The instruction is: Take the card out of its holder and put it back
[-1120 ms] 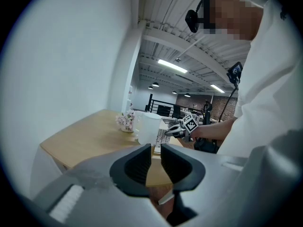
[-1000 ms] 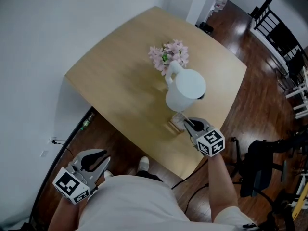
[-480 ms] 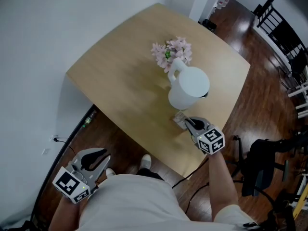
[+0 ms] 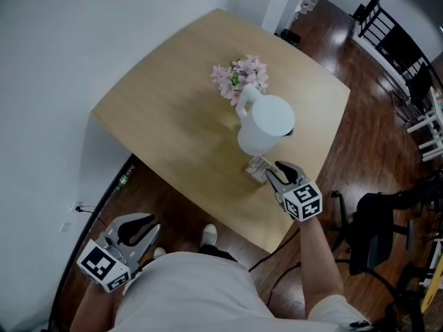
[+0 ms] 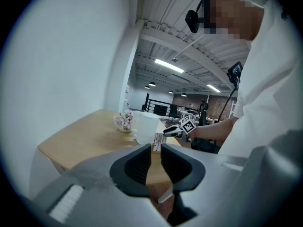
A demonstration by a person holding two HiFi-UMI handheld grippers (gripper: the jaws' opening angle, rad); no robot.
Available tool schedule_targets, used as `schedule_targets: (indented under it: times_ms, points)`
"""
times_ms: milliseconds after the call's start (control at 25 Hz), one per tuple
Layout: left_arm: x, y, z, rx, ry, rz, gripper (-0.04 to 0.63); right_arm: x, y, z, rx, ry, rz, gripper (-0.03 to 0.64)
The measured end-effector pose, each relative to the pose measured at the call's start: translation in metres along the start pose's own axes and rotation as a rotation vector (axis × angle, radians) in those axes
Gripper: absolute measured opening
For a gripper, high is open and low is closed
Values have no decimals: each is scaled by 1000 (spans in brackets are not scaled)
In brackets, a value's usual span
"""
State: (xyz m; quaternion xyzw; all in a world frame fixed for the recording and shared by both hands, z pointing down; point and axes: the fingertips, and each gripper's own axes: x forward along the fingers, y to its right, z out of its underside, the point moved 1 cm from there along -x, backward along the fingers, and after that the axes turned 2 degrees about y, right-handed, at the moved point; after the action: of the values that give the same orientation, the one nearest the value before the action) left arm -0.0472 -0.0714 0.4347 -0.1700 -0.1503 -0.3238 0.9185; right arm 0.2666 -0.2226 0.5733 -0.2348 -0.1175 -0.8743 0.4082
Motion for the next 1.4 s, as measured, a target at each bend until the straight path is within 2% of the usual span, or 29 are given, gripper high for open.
schedule_targets:
  times_ms: [200,360,480,800,960,1120,1280,1400]
  points:
    - [-10,11,-1,40,2,67,72,-48,-9,-6,20,8,148,173]
    - [-25,19,0,91,8,161,72,-92,-50,-2,38,-10,242,175]
    - [-46,29,6,120,19,239,72,-124,-105,1,57,-19,294,175]
    - [-119,42,41,178,36,411,72,-206,-287,-9,120,-5,415,175]
    - [-148,33,64,198,38,448,72,-235,-375,-8,156,-8,473,176]
    - [-171,31,84,210,5,480,72,-247,-442,2,208,-12,498,175]
    - [-184,34,89,210,10,486,72,-245,-480,6,230,-5,502,175]
    - [-188,43,91,208,22,489,72,-240,-494,5,198,-4,482,175]
